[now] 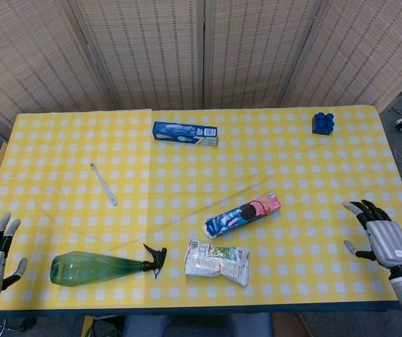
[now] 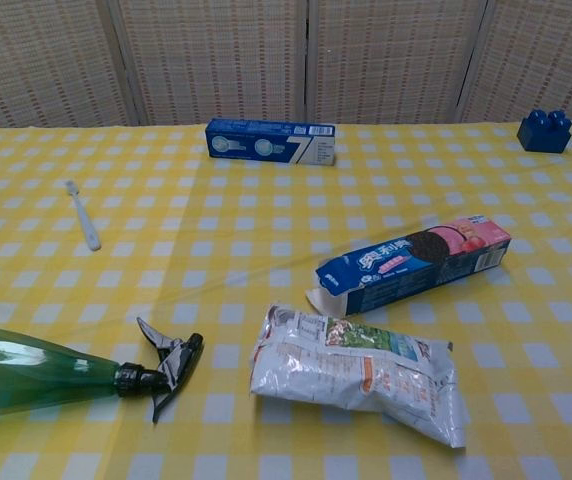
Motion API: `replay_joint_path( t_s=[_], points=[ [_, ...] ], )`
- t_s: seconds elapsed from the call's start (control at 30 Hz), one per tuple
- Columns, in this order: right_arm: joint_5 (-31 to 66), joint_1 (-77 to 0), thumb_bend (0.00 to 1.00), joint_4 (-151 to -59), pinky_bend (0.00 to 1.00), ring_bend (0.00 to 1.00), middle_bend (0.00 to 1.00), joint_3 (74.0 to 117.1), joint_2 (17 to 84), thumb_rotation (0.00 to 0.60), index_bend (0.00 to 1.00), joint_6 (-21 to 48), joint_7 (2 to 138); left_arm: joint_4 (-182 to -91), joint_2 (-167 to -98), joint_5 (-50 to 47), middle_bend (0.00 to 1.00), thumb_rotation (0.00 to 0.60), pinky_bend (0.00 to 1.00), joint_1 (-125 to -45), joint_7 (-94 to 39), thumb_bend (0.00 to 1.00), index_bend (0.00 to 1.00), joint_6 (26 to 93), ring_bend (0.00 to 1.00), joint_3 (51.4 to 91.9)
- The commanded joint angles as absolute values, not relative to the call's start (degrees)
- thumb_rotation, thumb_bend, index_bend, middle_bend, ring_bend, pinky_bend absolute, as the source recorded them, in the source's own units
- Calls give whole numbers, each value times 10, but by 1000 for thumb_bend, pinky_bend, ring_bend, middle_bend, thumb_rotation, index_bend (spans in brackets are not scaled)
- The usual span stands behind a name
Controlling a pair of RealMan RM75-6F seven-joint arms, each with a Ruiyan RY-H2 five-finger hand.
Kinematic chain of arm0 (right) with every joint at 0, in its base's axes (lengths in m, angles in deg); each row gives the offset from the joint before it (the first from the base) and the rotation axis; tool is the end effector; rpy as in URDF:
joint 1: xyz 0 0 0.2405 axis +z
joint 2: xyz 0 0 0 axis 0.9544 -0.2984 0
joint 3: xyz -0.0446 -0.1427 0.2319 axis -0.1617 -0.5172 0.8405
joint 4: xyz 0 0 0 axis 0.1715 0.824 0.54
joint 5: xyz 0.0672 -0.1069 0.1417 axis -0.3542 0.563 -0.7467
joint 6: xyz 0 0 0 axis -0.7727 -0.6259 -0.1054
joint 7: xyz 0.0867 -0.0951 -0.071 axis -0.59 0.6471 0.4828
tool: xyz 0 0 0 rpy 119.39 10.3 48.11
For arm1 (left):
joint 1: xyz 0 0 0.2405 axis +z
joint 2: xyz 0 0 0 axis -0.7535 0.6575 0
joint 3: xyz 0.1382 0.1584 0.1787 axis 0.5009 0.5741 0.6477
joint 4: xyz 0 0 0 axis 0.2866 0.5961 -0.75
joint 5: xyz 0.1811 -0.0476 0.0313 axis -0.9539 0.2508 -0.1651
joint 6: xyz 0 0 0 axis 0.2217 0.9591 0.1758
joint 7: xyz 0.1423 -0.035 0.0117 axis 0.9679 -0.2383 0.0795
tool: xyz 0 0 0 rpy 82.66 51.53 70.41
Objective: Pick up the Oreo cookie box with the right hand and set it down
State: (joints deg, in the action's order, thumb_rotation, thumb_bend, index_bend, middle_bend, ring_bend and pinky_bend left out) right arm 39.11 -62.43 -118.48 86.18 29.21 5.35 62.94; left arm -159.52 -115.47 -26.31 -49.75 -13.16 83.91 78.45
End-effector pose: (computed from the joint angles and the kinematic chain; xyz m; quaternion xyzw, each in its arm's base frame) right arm -0.3407 -0.2067 0.1760 0.6306 -0.4507 0.3382 0.5337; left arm -0.3185 0.1562 0.1773 -0.6062 -0.3453 -0.3258 0.6380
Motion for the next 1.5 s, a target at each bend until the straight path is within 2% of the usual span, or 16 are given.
replay_joint_path(
  t_s=[0.03, 0.4, 0.77, 1.17, 1.5],
  points=[
    [390, -624, 239, -1184, 142, 53, 141, 862, 292, 600, 137, 55, 629, -1595, -1155, -263, 0, 600, 0, -497, -132, 365, 0, 839, 0, 785],
    [407, -584, 238, -1190, 142, 53, 141, 869, 284, 600, 137, 98, 647, -1590, -1158, -266, 0, 600, 0, -495, -138, 365, 0, 845, 0, 785],
    [419, -472, 238, -1197, 142, 53, 141, 892, 290, 600, 136, 228, 675, -1587, -1160, -270, 0, 600, 0, -497, -143, 365, 0, 847, 0, 782],
    [394, -355, 239, -1141, 142, 53, 141, 910, 370, 600, 137, 360, 710, -1585, -1162, -267, 0, 600, 0, -497, -146, 365, 0, 844, 0, 782],
    [368, -311, 238, -1083, 142, 53, 142, 908, 431, 600, 136, 402, 740, -1580, -1161, -259, 0, 600, 0, -493, -152, 365, 0, 846, 0, 782]
  ],
)
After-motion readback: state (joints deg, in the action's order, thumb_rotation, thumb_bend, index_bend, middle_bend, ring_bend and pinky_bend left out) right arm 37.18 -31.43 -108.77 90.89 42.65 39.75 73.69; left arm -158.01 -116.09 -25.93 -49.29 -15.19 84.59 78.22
